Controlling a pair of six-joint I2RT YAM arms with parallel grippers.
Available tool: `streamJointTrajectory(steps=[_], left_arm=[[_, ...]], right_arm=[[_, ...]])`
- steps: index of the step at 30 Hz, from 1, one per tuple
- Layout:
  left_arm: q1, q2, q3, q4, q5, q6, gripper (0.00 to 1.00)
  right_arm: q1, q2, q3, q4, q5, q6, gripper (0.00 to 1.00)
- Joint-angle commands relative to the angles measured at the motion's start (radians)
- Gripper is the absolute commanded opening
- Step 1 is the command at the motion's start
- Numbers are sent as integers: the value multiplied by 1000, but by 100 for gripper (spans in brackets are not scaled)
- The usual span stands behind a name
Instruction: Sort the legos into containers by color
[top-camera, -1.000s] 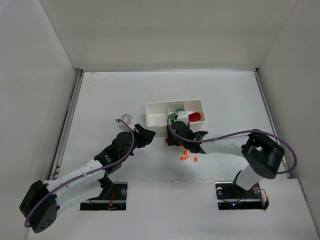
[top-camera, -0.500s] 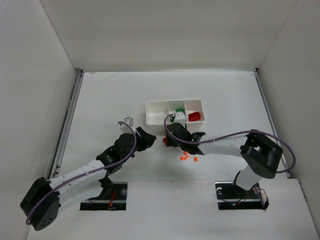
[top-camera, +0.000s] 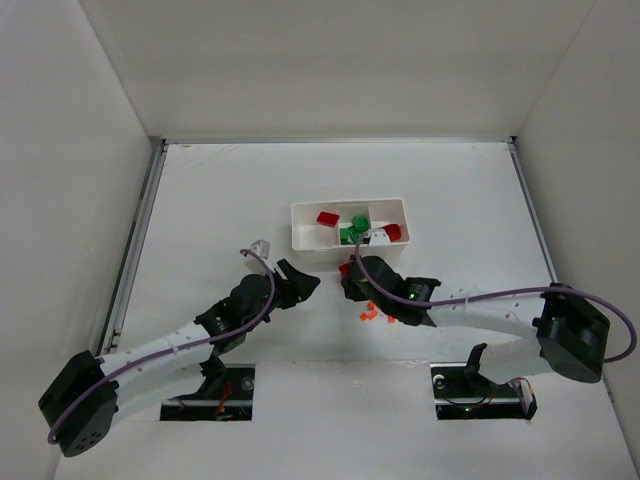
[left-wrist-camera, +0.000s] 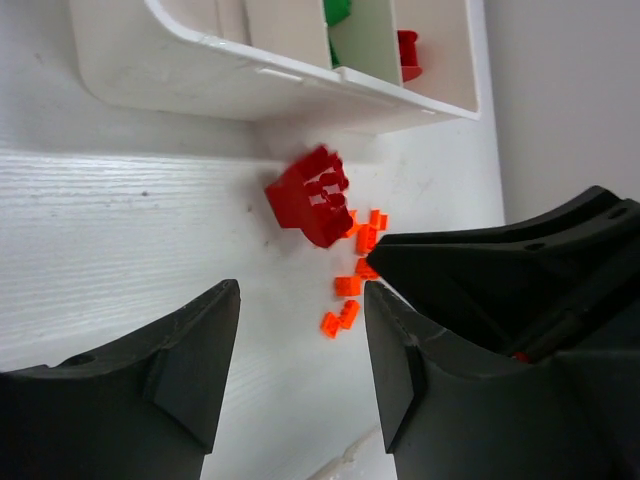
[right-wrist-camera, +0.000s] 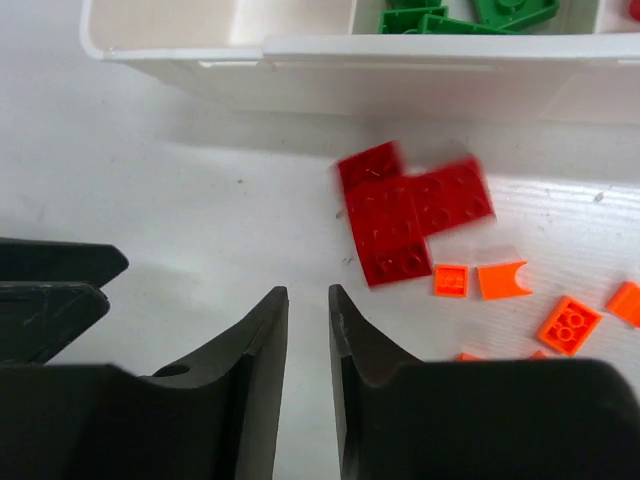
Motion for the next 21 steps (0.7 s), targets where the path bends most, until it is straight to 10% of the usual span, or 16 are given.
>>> streamJointTrajectory(steps=[1, 16, 21], left_arm=[[-21, 2, -10, 106, -10, -51, 50], [7, 42, -15, 105, -67, -32, 46], [16, 56, -13, 105, -67, -13, 46]], right_arm=[[7, -37, -10, 64, -1, 31, 23], [-36, -48, -20, 55, -6, -18, 26], [-75, 5, 15, 41, -4, -40, 55]])
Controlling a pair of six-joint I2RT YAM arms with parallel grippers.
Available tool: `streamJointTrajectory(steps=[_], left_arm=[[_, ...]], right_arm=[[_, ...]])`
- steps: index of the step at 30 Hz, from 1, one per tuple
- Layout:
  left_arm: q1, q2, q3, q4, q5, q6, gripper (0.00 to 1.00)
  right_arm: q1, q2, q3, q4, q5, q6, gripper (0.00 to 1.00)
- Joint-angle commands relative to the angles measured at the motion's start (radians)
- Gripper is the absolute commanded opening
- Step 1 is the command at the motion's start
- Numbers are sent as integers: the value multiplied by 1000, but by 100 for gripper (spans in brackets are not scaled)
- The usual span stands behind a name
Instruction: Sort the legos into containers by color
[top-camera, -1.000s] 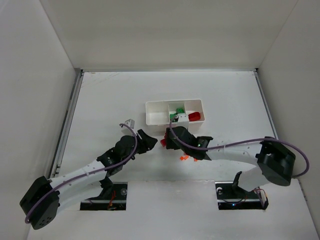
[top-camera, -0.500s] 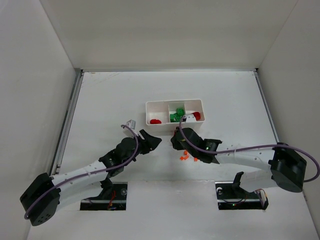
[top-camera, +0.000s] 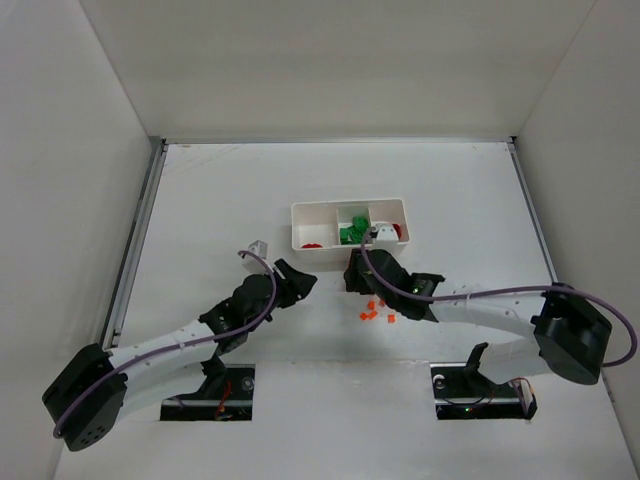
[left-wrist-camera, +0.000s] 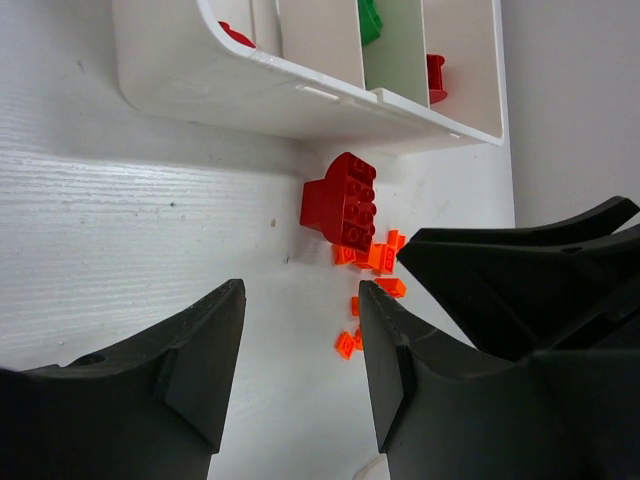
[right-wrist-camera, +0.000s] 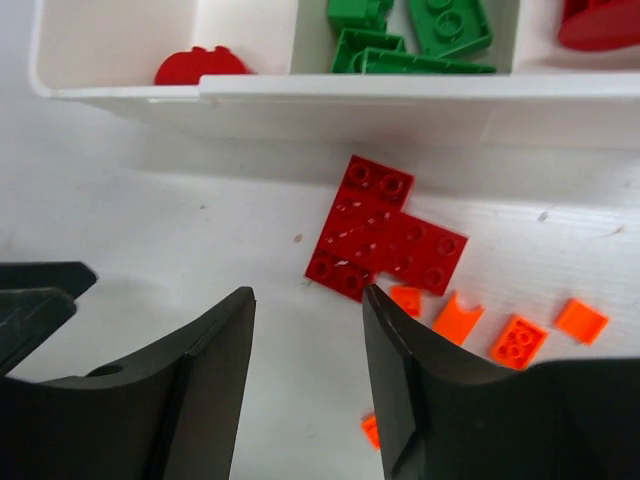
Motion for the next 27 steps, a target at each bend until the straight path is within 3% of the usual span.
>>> streamJointTrajectory(steps=[1, 3, 9, 12, 15, 18, 25, 27], left_arm=[[17, -7, 7, 35, -19, 22, 46], [35, -25, 1, 35, -19, 29, 46], [107, -131, -8, -58, -19, 88, 40], [143, -177, -7, -103, -16, 117, 38], [164, -193, -7, -117, -11, 131, 37], [179, -191, 30, -144, -5, 137, 37], [169, -73, 228, -227, -51, 240, 37], [160, -3, 291, -244, -63, 263, 37]], right_arm=[[-15, 37, 63, 11, 14, -33, 56], [-14, 55, 98, 21, 22, -56, 52], [-8, 118, 279, -36, 19, -156, 30], [-9, 173, 371, -53, 11, -199, 30], [-46, 274, 481, -56, -9, -252, 45], [-78, 340, 557, -85, -12, -268, 51], [-119, 163, 411, 10, 10, -274, 52], [-138, 77, 333, 25, 28, -272, 47]])
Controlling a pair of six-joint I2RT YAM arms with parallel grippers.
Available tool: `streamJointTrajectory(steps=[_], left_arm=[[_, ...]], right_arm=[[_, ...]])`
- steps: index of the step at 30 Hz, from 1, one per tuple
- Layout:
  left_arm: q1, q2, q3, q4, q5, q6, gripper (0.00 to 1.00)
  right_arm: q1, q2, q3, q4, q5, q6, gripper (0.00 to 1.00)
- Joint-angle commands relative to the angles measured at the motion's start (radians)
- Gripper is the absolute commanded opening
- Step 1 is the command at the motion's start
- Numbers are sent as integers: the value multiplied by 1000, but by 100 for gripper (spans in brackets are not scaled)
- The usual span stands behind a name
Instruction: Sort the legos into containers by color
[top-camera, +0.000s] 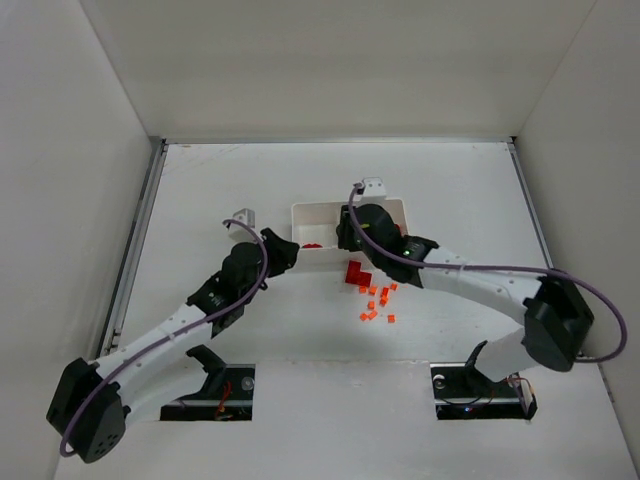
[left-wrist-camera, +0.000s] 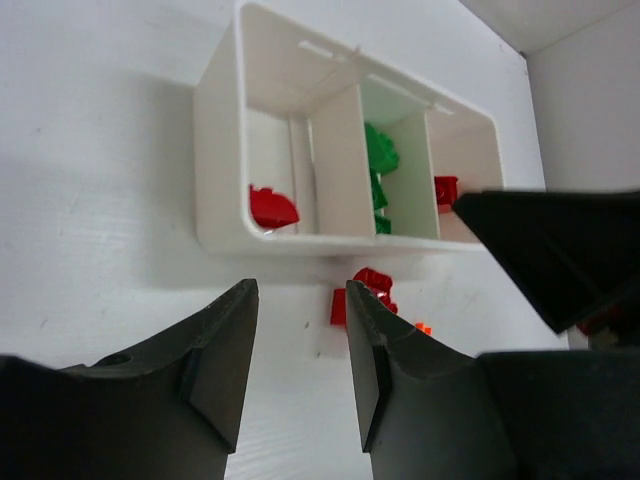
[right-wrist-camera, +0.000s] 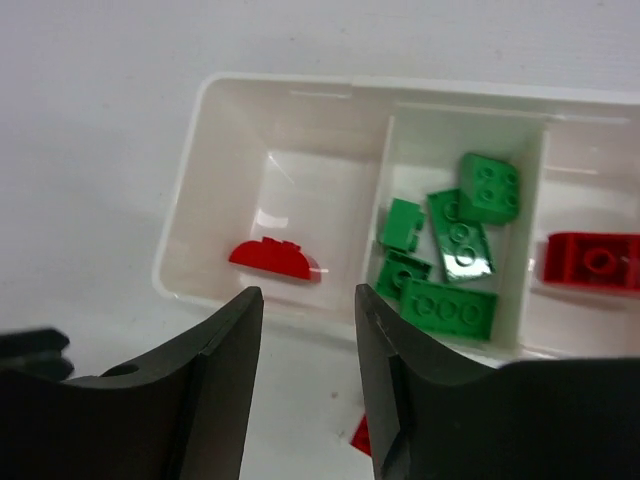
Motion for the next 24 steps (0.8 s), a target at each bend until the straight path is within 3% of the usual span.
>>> streamJointTrajectory(steps=[1, 4, 7, 10, 15, 24], left_arm=[[-15, 105, 139, -36, -42, 79, 37], [-18, 227, 254, -95, -74, 128, 37], [-20, 340, 364, -161, -129, 183, 37], [-17, 440, 470, -229, -167, 229, 40], [3, 600, 641, -330, -161, 265, 44], [-6, 874, 886, -450, -149, 288, 44]], right_arm=[[-30, -173, -101, 78, 44, -15, 42], [-56, -298, -236, 119, 67, -1, 27], [-91, -413, -362, 161, 96, 10, 25], [-135, -509, -467, 207, 122, 27, 32], [-227, -619, -591, 280, 111, 57, 55], [-218, -579, -594, 299, 48, 81, 61]])
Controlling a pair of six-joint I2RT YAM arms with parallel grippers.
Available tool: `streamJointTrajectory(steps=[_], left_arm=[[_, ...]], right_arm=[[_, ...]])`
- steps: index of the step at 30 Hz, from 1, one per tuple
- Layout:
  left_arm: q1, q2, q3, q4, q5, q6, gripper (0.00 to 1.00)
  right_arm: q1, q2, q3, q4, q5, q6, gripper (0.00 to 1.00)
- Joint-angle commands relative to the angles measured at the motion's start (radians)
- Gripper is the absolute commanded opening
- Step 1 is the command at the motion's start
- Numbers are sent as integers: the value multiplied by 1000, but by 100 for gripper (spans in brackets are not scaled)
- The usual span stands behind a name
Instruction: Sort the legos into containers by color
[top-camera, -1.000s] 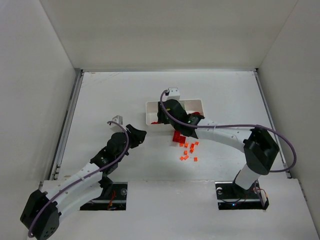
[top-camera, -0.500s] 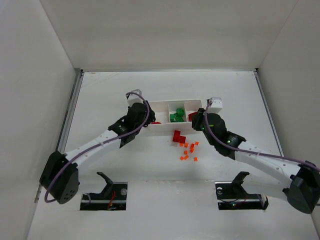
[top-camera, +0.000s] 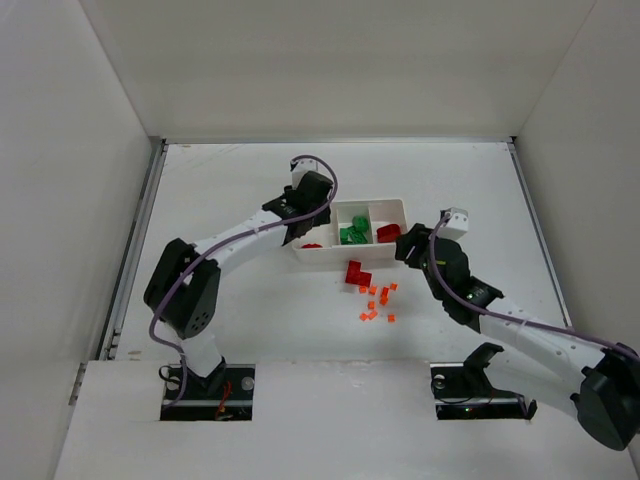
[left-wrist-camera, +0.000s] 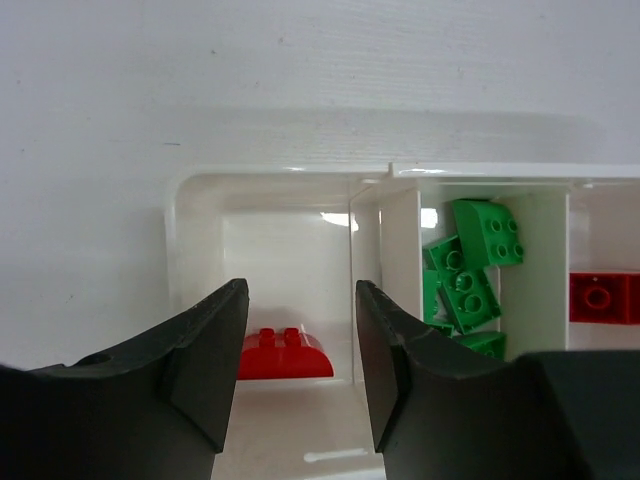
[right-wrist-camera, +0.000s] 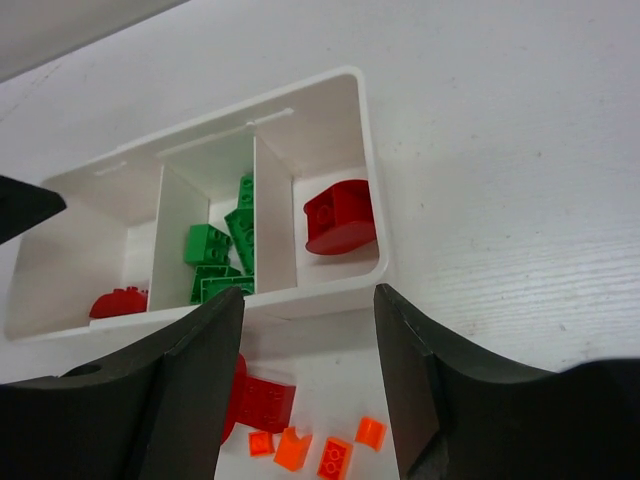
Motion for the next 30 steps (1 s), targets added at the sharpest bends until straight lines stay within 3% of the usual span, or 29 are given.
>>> streamJointTrajectory(steps=[1, 12, 30], left_arm=[[-3, 61, 92, -91, -2, 13, 43], [-43, 250, 310, -382, 30, -19, 43], [-47, 238, 260, -476, 94, -123, 54]], right_arm=[[12, 12, 15, 70, -16, 12, 61], [14, -25, 8, 64, -32, 22, 66], [15, -17, 12, 59, -68, 27, 75]])
